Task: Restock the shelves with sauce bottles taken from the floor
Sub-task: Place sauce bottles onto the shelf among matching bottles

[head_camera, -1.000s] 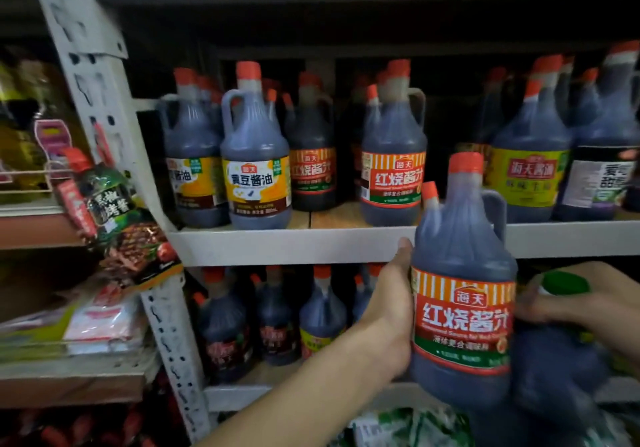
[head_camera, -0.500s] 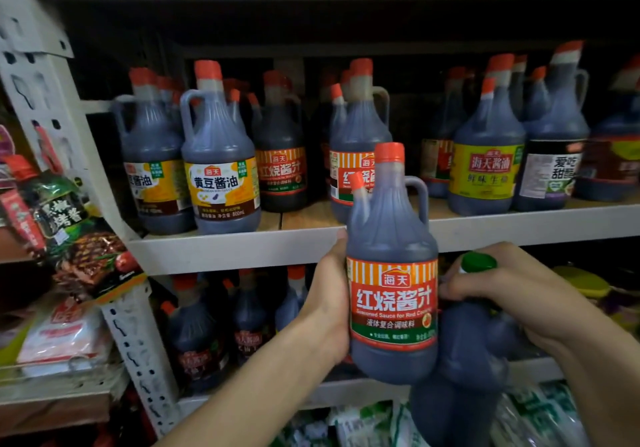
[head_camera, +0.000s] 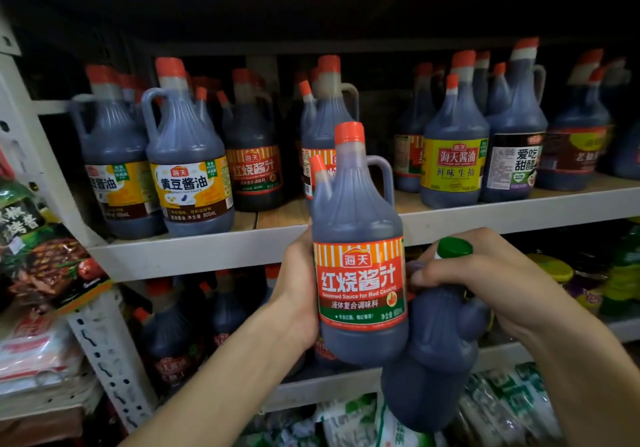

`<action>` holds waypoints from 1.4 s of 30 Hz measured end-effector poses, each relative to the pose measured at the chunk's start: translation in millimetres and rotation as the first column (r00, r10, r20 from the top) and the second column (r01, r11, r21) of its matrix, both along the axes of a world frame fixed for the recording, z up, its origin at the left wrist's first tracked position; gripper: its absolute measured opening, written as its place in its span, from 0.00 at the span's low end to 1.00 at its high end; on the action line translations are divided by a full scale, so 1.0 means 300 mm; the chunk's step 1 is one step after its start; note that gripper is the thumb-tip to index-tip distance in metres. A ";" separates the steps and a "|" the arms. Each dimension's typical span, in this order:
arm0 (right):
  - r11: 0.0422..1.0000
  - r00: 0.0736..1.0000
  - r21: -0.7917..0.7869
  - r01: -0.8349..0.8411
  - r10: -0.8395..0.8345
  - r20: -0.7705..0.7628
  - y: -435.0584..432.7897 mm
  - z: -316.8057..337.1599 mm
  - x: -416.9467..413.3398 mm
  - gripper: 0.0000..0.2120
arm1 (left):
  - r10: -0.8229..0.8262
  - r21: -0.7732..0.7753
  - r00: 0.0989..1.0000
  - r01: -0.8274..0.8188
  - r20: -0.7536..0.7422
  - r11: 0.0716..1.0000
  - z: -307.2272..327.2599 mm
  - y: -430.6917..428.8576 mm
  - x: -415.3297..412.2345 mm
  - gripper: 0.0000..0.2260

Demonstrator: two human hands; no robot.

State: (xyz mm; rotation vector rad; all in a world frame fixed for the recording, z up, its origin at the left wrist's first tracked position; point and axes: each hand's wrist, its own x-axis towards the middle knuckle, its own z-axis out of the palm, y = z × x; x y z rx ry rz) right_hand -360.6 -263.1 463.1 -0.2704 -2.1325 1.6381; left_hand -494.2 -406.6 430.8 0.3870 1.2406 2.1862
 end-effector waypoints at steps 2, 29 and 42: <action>1.000 1.000 -0.017 0.001 -0.001 -0.022 -0.011 0.006 0.008 0.04 | 0.021 0.001 0.999 -0.021 -0.027 1.000 0.004 -0.009 -0.010 0.28; 0.987 0.985 0.101 -0.129 0.139 -0.101 -0.290 0.276 -0.344 0.07 | 0.575 0.383 0.461 -0.447 -0.676 0.808 0.333 -0.125 -0.238 0.18; 0.979 0.997 0.187 0.081 -0.081 -0.007 -0.319 0.213 -0.495 0.16 | 0.004 -0.112 0.193 -0.585 -0.981 0.803 0.618 -0.208 -0.260 0.18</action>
